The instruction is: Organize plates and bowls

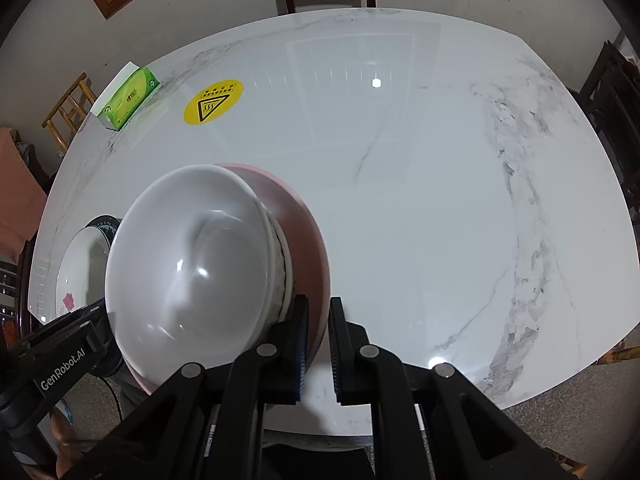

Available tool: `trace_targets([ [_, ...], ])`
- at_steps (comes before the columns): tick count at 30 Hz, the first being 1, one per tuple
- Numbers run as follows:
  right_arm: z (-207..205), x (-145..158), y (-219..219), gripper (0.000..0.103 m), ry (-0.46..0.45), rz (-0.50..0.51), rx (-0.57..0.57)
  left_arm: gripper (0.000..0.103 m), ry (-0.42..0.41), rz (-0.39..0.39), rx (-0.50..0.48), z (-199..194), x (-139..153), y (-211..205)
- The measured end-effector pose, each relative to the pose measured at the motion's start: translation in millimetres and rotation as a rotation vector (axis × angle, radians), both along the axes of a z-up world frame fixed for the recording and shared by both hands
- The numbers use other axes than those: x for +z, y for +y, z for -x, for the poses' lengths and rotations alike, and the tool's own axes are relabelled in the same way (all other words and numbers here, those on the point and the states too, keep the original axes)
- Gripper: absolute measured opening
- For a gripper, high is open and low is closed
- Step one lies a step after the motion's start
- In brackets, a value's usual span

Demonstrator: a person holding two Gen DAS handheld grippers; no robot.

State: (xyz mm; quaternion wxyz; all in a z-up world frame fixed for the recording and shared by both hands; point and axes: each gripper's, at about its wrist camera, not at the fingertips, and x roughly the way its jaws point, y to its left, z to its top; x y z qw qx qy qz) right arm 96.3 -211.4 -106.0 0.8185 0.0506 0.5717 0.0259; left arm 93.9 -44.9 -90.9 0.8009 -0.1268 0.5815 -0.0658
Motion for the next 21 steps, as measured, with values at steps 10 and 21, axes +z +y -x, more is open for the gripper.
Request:
trace_targets([
  [10, -2, 7, 6, 0.010, -0.006, 0.004, 0.008, 0.005, -0.010, -0.011, -0.001, -1, 6, 1],
  [21, -7, 24, 26, 0.010, -0.026, 0.002, 0.046, 0.005, -0.034, -0.018, 0.022, 1, 26, 19],
])
